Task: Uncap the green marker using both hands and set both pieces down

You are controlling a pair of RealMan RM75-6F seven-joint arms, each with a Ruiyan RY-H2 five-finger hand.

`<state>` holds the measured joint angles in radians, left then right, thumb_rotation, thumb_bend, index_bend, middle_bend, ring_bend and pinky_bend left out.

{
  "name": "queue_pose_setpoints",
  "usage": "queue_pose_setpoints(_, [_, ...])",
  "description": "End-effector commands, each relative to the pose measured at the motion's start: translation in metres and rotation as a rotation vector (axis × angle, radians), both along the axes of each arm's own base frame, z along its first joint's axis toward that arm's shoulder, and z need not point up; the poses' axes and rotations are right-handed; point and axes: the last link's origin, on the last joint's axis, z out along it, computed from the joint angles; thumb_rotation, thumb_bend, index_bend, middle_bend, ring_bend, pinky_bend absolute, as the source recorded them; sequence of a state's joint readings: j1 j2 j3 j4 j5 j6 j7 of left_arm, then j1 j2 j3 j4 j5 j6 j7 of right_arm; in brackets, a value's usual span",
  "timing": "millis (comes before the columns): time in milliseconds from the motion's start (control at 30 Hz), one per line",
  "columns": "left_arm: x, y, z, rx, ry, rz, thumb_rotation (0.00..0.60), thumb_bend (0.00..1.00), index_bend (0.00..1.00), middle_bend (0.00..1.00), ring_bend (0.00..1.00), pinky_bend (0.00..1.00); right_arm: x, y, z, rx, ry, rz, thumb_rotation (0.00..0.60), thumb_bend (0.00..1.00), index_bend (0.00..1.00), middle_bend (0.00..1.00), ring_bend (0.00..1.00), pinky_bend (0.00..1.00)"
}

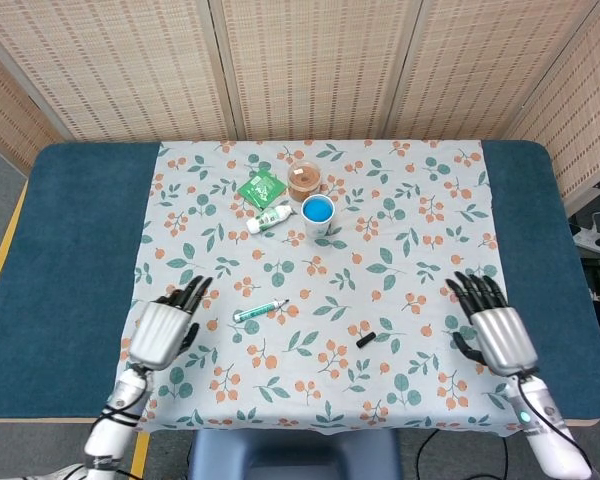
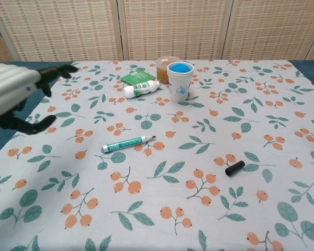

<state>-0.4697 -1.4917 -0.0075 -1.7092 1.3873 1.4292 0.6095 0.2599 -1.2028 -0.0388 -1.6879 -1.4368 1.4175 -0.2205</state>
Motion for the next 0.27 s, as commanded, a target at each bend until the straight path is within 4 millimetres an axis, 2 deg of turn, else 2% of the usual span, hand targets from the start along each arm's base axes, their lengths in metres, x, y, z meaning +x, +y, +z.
queue_pose_setpoints(33, [-0.088, -0.062, 0.088, 0.096, -0.205, 0.150, 0.600, 0.42, 0.00, 0.05, 0.08, 0.27, -0.023, 0.047, 0.034, -0.159, 0.073, -0.079, 0.600, 0.27, 0.00, 0.00, 0.00, 0.00])
queue_pose_setpoints(100, [-0.113, -0.079, 0.104, 0.136, -0.260, 0.186, 0.600, 0.42, 0.00, 0.05, 0.05, 0.22, -0.028, 0.056, 0.038, -0.175, 0.090, -0.089, 0.600, 0.27, 0.00, 0.00, 0.00, 0.00])
queue_pose_setpoints(167, [-0.127, -0.090, 0.114, 0.146, -0.267, 0.207, 0.600, 0.42, 0.00, 0.05, 0.03, 0.21, -0.027, 0.059, 0.041, -0.195, 0.090, -0.077, 0.600, 0.27, 0.00, 0.00, 0.00, 0.00])
queue_pose_setpoints(267, [-0.130, -0.095, 0.126, 0.140, -0.289, 0.204, 0.600, 0.42, 0.00, 0.03, 0.02, 0.20, -0.027, 0.061, 0.042, -0.192, 0.073, -0.076, 0.600, 0.27, 0.00, 0.00, 0.00, 0.00])
